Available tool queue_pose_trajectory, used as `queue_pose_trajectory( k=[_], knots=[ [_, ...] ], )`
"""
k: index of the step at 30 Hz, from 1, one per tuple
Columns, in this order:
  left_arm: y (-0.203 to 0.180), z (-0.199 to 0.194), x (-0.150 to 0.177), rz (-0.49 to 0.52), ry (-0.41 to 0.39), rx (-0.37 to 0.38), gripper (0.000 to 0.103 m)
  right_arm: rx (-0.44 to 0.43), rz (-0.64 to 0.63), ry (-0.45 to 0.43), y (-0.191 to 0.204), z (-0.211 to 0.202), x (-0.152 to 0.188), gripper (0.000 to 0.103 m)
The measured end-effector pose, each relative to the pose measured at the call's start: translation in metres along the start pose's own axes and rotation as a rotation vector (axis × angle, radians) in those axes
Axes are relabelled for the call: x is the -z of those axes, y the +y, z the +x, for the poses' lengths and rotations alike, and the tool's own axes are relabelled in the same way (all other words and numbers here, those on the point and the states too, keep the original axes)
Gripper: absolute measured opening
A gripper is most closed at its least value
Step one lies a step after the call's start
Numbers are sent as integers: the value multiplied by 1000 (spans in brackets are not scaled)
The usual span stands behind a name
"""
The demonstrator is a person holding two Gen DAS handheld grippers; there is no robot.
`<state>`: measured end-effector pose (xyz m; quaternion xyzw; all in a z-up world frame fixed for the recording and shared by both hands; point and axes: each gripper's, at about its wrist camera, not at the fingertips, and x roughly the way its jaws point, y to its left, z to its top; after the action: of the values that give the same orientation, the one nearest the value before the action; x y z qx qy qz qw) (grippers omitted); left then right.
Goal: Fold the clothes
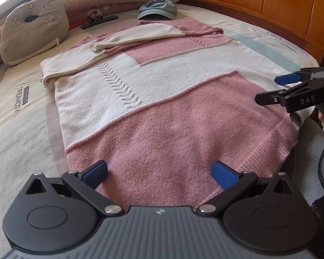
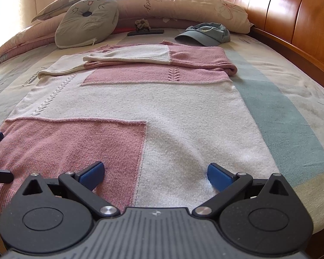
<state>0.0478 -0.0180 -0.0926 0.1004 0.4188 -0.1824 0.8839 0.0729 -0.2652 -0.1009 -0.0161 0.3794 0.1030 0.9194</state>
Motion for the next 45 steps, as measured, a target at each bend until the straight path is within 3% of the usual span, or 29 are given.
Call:
queue_pose_trajectory(
  k=[5,13,17,25,30,34,40,45],
  knots=[
    [-14,-1,0,65,-13,15,102,-88,-54,-8,-3,-24,-8,103],
    [-20,-10,-1,45,-17,39,102,-200,-412,63,29,-48,-1,103],
    [-27,-19,0,71,-47,44,102,-175,-542,100,44,-44,5,103],
    [-34,-11,-3,90,-27,22,102,-149,-442,-2,53,-26,-16,103],
    [-25,-5,4,57,4,16,102,-169,-413,57,35,-2,-9,103],
    [-17,-4,9,29,3,36,102,-203,-336,102,2,-9,0,103],
    [-35,-7,-5,102,-24,58,102,-173,-367,81,-3,-30,3,103],
    [-55,-8,-13,175,-41,96,102,-229,-439,113,10,-37,3,103]
  ],
)
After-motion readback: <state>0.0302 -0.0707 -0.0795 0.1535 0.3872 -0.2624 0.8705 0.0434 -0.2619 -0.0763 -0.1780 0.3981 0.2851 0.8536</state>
